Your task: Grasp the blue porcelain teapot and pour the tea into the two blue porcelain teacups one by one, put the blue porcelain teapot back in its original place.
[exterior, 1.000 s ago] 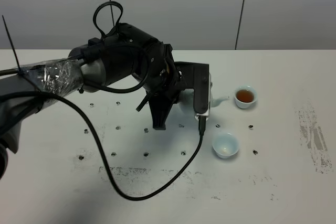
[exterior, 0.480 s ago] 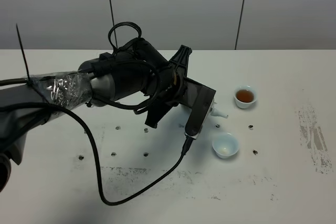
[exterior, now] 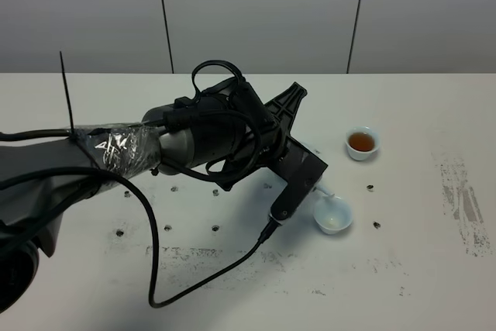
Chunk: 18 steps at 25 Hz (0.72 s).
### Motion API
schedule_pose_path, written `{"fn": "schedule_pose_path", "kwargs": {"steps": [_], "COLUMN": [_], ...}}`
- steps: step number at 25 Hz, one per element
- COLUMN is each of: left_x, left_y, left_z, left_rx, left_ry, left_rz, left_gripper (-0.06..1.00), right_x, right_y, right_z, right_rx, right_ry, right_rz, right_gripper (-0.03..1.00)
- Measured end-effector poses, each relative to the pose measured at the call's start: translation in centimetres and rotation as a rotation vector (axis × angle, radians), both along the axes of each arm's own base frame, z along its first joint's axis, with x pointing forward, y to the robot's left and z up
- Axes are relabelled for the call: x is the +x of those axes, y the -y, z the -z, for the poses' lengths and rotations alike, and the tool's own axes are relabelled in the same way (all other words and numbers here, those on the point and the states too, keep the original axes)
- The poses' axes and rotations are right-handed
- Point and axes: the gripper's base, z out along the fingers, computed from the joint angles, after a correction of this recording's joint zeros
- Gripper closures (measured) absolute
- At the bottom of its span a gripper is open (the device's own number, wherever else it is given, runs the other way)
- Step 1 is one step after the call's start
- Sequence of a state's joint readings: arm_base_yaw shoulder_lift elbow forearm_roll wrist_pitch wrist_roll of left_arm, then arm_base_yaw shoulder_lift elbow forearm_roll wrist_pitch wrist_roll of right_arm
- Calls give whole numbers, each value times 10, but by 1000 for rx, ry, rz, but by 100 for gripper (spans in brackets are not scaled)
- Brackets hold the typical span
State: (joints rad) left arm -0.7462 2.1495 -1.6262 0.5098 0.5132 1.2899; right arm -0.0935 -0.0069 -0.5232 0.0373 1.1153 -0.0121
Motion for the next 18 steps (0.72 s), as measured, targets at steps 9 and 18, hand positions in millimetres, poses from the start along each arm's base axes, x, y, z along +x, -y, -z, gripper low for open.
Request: {"fn": "schedule_pose_path", "kwargs": {"steps": [9,18], "left_x": [-6,-12], "left_y": [13,25], "left_z": [0,-6], "left_rx": [123,225], "left_ry": [108,232], "left_rz": [126,233], "left_gripper": [83,83], "right_x": [0,0], "right_y": [0,0], "right_z": [0,0], "right_rx": [0,0], "right_ry": [0,0], "right_rz": [0,0], "right_gripper": [61,61]}}
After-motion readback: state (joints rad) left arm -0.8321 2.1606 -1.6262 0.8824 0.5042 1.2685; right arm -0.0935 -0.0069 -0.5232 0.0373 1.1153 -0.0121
